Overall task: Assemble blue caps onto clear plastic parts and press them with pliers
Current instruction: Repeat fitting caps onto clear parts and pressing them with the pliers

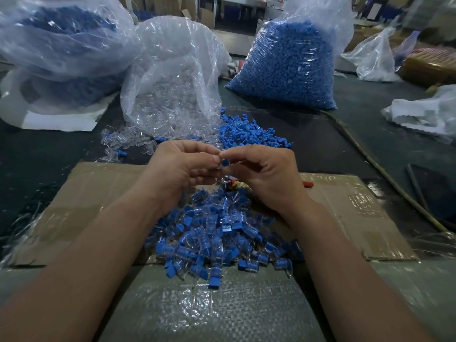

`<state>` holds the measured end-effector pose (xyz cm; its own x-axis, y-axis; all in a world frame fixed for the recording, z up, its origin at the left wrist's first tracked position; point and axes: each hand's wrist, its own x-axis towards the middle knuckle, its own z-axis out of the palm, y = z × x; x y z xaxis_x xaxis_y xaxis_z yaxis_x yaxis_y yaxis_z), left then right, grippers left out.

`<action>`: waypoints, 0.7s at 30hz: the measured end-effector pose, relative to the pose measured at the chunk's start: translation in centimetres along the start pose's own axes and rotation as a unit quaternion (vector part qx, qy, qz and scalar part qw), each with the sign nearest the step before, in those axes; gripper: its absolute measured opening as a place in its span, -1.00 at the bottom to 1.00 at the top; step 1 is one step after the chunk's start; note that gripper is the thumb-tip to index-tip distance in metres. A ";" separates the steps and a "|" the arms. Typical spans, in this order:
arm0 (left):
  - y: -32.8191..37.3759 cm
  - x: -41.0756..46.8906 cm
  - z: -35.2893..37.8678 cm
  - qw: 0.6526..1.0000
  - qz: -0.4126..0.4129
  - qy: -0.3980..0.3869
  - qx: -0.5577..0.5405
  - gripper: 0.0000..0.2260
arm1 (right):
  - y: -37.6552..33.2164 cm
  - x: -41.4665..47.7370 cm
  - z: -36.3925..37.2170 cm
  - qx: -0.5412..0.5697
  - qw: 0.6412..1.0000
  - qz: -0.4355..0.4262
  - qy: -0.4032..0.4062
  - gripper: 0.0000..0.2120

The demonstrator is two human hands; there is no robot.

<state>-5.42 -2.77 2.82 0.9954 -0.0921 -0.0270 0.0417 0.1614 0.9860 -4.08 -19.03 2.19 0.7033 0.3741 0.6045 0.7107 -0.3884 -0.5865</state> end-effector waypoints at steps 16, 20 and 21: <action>0.0 0.0 0.0 1.000 0.020 -0.020 -0.005 -0.84 | -0.1 0.1 0.3 -0.019 0.999 -0.004 0.038 -0.78; -0.1 -0.1 0.0 0.999 0.023 -0.022 0.030 -0.85 | -0.2 0.0 0.4 -0.024 0.999 -0.008 0.028 -0.79; -0.1 -0.1 0.0 0.999 0.025 -0.019 0.032 -0.87 | -0.3 0.0 0.3 -0.021 0.999 -0.010 0.028 -0.79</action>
<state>-5.54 -2.78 2.71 0.9920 -0.1231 0.0273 -0.0145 0.1041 0.9945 -4.28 -18.64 2.21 0.6861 0.3351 0.6457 0.7226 -0.4169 -0.5514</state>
